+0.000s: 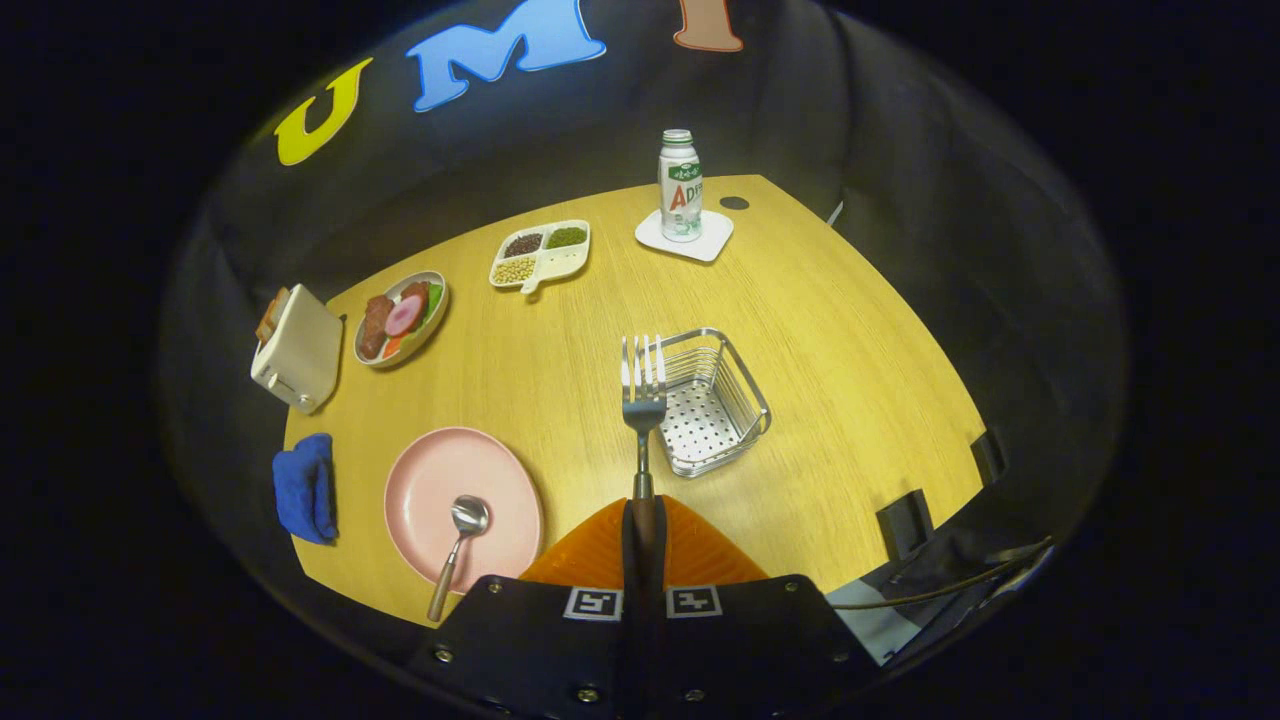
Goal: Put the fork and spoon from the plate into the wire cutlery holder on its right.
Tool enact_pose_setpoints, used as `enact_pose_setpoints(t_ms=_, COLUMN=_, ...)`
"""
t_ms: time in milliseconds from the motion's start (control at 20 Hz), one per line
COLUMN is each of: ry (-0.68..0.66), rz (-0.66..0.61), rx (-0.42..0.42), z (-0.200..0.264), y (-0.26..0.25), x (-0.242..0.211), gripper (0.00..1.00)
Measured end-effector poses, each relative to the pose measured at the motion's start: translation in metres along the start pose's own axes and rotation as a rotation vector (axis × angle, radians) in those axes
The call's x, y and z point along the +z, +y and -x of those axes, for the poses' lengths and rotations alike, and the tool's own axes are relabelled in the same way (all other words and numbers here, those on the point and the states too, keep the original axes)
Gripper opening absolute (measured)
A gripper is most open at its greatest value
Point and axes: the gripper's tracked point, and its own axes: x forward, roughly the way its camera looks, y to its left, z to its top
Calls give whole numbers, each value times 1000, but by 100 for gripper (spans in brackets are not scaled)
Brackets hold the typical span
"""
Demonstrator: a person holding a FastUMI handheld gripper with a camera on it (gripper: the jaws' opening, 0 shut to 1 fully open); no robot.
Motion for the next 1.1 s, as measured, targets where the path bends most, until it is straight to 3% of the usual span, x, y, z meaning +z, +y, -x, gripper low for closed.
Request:
enact_pose_setpoints(t_ms=550, ry=320, rz=80, rx=5, z=-27, y=-32, x=-1, gripper=2)
enact_pose_setpoints(t_ms=900, ry=382, rz=138, rx=-15, z=-28, y=-40, x=3, gripper=2)
enact_pose_setpoints(t_ms=1100, ry=329, rz=128, rx=-10, z=-28, y=-40, x=12, gripper=9)
